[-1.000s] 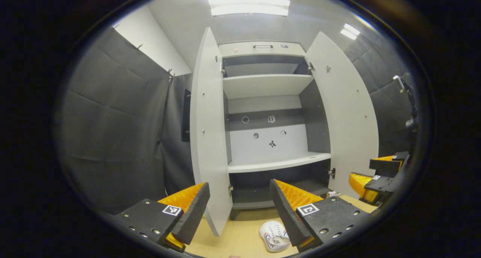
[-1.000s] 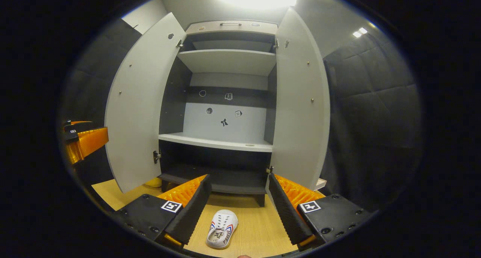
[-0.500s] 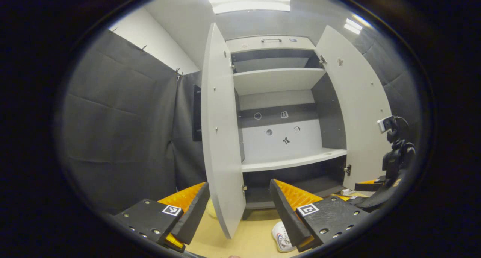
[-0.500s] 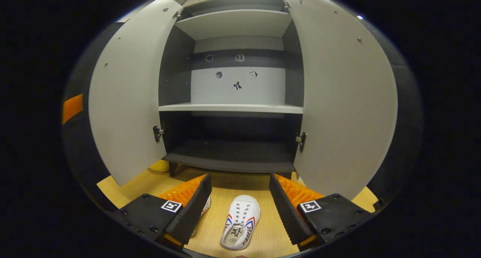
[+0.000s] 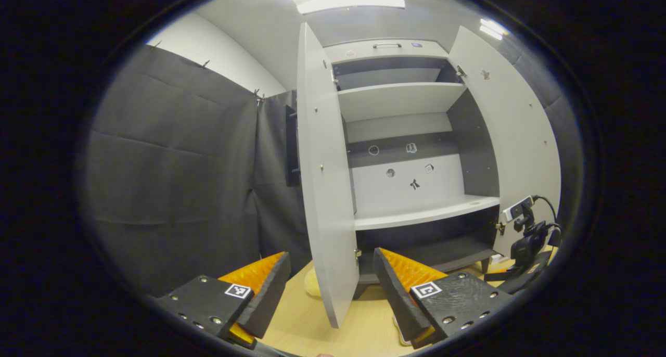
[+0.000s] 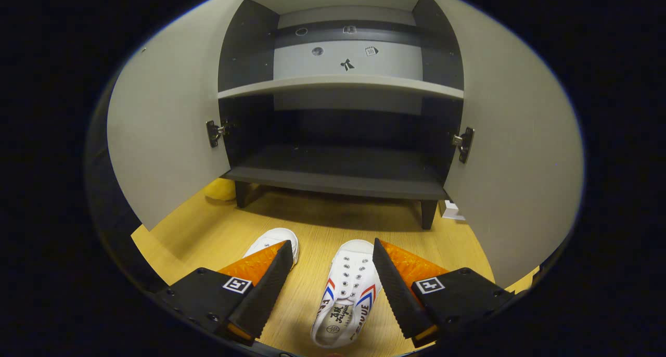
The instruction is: Grab one shoe with the right hand and put it into the shoe cabinet, grab the other shoe with the left hand and put it into the shoe cabinet; then close the right door with the right hand and the left door with the left hand.
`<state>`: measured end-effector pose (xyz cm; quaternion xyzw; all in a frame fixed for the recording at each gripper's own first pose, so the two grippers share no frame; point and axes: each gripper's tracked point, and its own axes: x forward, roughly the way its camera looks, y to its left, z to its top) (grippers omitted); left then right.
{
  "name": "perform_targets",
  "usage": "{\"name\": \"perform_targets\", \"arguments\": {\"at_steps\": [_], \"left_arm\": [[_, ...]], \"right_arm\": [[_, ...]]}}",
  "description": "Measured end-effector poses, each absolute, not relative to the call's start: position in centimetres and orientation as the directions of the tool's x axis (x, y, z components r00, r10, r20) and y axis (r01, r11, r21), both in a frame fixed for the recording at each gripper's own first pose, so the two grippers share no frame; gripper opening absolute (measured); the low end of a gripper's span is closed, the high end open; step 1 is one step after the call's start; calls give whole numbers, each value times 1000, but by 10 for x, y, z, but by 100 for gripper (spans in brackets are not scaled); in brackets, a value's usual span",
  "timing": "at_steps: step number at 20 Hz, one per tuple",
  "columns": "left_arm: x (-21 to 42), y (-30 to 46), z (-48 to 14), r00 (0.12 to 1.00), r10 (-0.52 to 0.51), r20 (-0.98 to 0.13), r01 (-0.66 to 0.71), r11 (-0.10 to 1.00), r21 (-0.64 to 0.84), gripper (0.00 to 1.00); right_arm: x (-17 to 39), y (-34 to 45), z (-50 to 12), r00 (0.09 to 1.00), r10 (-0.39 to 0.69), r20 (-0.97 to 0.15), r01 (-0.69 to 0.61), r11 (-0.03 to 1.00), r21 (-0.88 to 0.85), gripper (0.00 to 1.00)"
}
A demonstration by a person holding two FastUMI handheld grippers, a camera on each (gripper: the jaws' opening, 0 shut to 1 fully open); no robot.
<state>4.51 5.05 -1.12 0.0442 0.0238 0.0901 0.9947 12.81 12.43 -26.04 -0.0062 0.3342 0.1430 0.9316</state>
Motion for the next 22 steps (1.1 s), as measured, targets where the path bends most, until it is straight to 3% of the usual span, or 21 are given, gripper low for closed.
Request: {"name": "perform_targets", "arguments": {"at_steps": [12,15,16,17,18,22], "left_arm": [[43,52,-19,975,208,-72,-197,972,129,94],[43,51,-19,975,209,-77,-197,971,137,94],[43,51,-20,975,209,-79,-197,970,140,94],[44,51,-21,975,209,-81,-196,970,142,94],[43,51,-21,975,209,-82,-196,970,141,94],[43,47,-18,978,197,-73,-185,972,145,95]], "right_arm": [[102,138,-337,495,306,-814,-247,947,205,96],[101,143,-344,468,307,-829,-232,947,221,90],[101,145,-347,459,306,-834,-225,948,224,94],[101,147,-349,453,305,-838,-222,949,226,88],[101,147,-353,444,301,-844,-222,949,222,94],[102,147,-359,428,262,-865,-239,956,172,92]]}}
